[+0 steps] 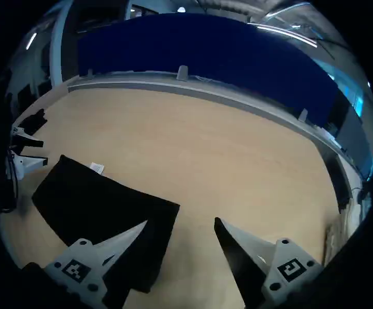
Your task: Fold towel
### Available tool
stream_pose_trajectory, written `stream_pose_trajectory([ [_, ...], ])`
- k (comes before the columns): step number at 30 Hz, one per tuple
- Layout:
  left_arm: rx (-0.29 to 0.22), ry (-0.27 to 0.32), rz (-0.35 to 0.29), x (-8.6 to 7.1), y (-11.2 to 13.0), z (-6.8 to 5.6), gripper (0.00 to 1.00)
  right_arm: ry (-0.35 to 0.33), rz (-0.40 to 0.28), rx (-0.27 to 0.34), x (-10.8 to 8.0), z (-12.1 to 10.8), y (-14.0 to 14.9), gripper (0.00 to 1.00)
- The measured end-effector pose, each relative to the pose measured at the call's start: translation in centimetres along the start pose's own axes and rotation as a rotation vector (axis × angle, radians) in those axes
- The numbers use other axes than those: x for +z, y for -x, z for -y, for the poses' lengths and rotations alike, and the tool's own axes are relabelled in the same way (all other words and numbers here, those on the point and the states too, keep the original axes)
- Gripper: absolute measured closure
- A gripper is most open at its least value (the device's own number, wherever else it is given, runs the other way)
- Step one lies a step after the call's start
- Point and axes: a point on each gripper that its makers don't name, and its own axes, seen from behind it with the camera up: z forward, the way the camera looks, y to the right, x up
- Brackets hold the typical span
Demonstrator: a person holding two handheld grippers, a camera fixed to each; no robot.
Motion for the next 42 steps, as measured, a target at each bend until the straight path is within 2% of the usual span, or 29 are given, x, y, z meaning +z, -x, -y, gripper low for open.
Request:
stream_pose_trajectory([
  [3,-0.009,0.009,-0.004,-0.6,0.2,-0.2,0.11,-0.002,0.000,0.001,-0.5,0.0,0.3,0.00],
  [14,-0.037,0.041,-0.010,-3.6,1.7,-1.6,0.11,0.002,0.002,0.003,-3.3,0.4,2.0,0.00],
  [20,-0.054,0.039,-0.014,-5.2,2.6,-1.9,0.11,0.007,-0.001,0.013,-4.9,0.5,2.8,0.00],
  [29,-0.084,0.003,-0.017,-6.8,3.6,-1.0,0.11,-0.027,0.007,-0.010,-5.5,1.2,3.8,0.00],
  [42,-0.139,-0.065,-0.008,-10.5,6.7,0.8,0.11,-0.179,0.046,-0.140,-5.6,4.6,5.4,0.00],
])
